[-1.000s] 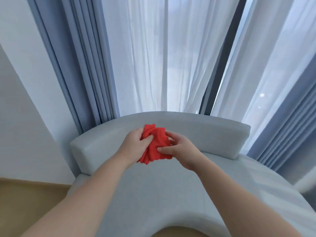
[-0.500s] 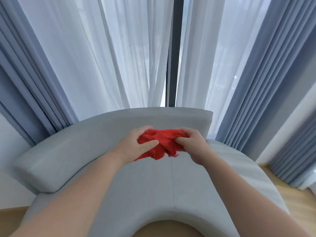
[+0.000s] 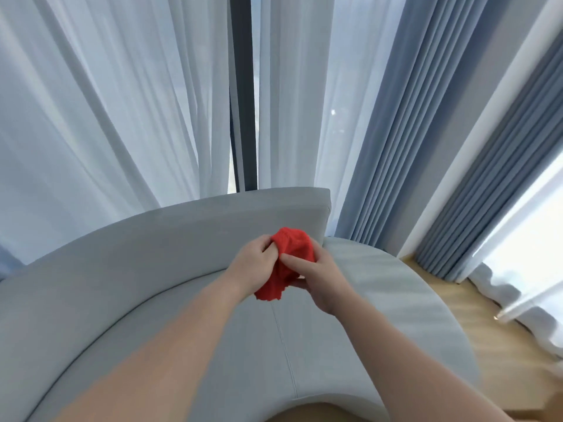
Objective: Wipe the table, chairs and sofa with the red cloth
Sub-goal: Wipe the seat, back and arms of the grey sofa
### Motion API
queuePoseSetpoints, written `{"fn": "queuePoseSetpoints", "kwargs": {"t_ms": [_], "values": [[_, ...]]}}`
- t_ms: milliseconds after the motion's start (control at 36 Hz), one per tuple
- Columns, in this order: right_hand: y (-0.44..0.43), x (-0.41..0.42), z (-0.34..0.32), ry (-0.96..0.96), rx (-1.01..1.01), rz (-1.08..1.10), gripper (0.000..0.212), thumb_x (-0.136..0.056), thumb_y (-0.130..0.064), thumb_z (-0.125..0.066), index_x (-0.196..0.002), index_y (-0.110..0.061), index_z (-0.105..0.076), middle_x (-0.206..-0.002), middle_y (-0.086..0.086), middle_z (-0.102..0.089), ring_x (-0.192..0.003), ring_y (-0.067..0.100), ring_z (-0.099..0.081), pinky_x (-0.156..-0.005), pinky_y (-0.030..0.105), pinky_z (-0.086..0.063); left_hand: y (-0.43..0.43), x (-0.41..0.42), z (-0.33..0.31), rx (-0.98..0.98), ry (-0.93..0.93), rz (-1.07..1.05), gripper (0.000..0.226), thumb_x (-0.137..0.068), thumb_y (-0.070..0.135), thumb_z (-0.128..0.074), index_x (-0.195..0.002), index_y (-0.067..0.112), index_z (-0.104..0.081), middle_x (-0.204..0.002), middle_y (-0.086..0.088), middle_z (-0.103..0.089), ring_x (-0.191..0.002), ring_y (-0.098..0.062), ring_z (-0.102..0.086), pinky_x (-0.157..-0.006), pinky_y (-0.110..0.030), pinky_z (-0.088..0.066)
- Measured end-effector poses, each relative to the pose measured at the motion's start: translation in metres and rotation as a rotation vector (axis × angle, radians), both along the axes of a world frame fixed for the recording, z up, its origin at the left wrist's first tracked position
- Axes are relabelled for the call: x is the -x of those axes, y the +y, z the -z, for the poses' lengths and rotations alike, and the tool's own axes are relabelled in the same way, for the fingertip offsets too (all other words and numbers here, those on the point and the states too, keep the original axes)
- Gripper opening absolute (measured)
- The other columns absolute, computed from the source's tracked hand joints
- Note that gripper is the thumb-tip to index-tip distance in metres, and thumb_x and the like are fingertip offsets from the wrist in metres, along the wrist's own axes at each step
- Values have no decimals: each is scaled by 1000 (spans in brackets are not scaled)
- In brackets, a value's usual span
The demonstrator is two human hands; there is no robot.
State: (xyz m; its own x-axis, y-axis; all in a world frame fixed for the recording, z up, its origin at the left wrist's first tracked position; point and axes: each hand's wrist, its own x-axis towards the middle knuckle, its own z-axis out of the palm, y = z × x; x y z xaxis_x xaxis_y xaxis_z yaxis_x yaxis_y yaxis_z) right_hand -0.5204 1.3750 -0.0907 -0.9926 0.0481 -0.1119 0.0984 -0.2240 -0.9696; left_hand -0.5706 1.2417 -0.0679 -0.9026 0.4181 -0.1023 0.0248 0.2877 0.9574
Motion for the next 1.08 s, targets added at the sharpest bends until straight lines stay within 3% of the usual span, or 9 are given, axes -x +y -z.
{"fn": "queuePoseSetpoints", "kwargs": {"t_ms": [111, 222, 333, 444, 528, 778, 861, 1000, 1083], "values": [[-4, 23, 8, 34, -28, 121, 37, -75, -7, -73, -111, -12, -63, -95, 15, -69, -81, 31, -66, -73, 52, -54, 0, 30, 6, -2, -34, 85, 28, -98, 38, -47, -98, 17, -66, -84, -18, -70, -69, -41, -68, -59, -50, -57], [10, 47, 15, 29, -137, 243, 35, -75, -7, -69, -109, -18, -68, -95, 12, -72, -82, 26, -67, -62, 38, -53, 2, 62, 17, 84, 121, 190, 25, -98, 20, -48, -95, 13, -72, -84, 1, -69, -74, -8, -61, -73, -30, -51], [37, 73, 22, 5, -223, 304, 38, -81, 6, -63, -108, -21, -68, -92, 3, -73, -84, 19, -68, -61, 33, -53, 9, 95, 27, 135, 133, 197, 20, -93, 20, -51, -94, 28, -70, -77, -3, -59, -71, -13, -51, -71, -26, -41], [71, 104, 27, -19, -256, 365, 38, -80, 8, -60, -108, -18, -64, -84, 1, -71, -71, 16, -65, -55, 35, -48, 22, 128, 40, 285, 154, 104, 32, -95, 21, -51, -127, 21, -56, -117, 0, -54, -98, -11, -50, -86, -21, -36], [105, 137, 35, -49, -299, 408, 35, -79, 5, -64, -106, -16, -63, -84, 4, -69, -65, 15, -64, -48, 32, -47, 38, 152, 47, 329, 174, 105, 35, -96, 20, -50, -131, 19, -53, -130, 0, -49, -108, -8, -47, -89, -18, -33], [222, 288, 89, -180, -361, 289, 15, -91, -14, -60, -104, -20, -64, -72, 5, -64, -57, 23, -55, -51, 33, -44, 96, 255, 104, 503, 174, -18, 33, -94, 12, -51, -126, 16, -56, -127, -1, -53, -111, -13, -51, -87, -13, -28], [251, 345, 115, -230, -386, 199, 25, -92, -11, -50, -97, -29, -67, -77, 4, -65, -64, 20, -57, -55, 30, -44, 115, 287, 136, 531, 153, -77, 31, -93, 10, -52, -122, 16, -58, -123, 1, -55, -111, -12, -50, -89, -11, -27], [282, 428, 144, -225, -355, 61, 40, -72, -6, -46, -89, -32, -71, -77, 4, -61, -66, 20, -51, -55, 27, -36, 133, 345, 184, 604, 153, -152, 33, -92, 13, -53, -124, 18, -55, -126, 1, -52, -114, -14, -49, -96, -20, -32], [301, 462, 165, -202, -442, -8, 44, -63, -6, -49, -90, -37, -66, -85, -5, -62, -73, 12, -55, -61, 26, -43, 148, 379, 208, 683, 168, -152, 39, -94, 17, -50, -132, 17, -49, -134, 0, -47, -126, -17, -42, -103, -27, -30]]}}
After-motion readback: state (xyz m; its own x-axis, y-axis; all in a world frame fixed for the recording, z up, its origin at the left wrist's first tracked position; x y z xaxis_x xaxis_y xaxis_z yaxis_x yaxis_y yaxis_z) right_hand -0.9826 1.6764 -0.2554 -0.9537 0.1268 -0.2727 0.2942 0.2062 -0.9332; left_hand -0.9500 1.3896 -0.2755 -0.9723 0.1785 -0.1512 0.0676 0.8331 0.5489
